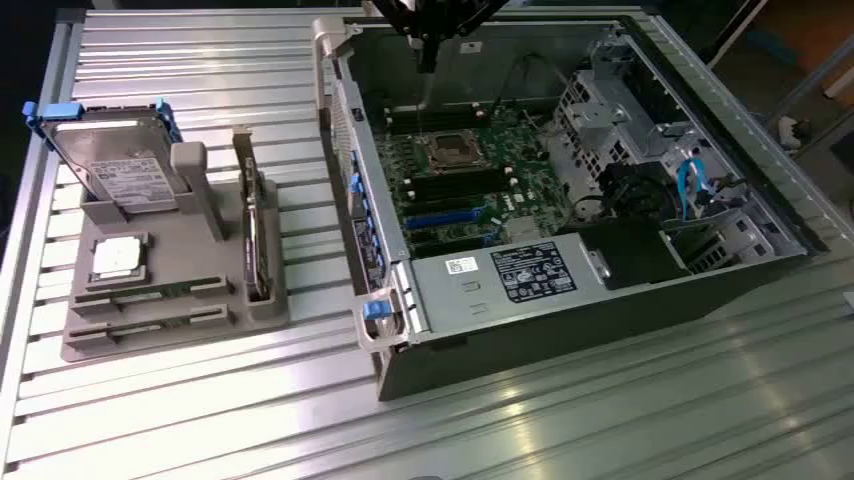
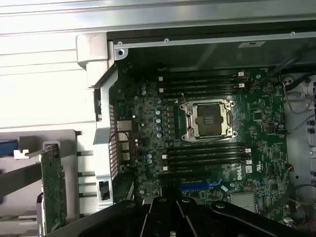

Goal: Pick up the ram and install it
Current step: 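Reach for the ram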

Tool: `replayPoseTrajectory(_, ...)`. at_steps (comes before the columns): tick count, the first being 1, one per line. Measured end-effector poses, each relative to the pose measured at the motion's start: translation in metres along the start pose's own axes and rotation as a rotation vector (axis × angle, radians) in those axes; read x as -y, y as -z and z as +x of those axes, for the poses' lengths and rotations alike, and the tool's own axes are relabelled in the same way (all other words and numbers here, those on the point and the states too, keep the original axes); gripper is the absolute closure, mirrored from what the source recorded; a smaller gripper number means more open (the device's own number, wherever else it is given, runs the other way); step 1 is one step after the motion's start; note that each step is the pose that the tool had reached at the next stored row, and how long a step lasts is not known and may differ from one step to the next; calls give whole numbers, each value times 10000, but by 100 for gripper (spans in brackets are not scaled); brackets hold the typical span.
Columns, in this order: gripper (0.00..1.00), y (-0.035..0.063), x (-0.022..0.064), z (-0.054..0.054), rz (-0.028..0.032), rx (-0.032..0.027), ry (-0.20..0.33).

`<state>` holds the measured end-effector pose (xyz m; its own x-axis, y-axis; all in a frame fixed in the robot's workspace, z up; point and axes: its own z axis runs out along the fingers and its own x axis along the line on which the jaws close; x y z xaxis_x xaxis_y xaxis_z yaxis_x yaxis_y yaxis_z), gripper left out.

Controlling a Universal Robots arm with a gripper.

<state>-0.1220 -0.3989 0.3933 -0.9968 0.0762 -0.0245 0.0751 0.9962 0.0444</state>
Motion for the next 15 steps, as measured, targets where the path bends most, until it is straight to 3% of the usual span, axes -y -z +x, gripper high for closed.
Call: replayPoseTrajectory(15,89,1,2,20,0,0,-1)
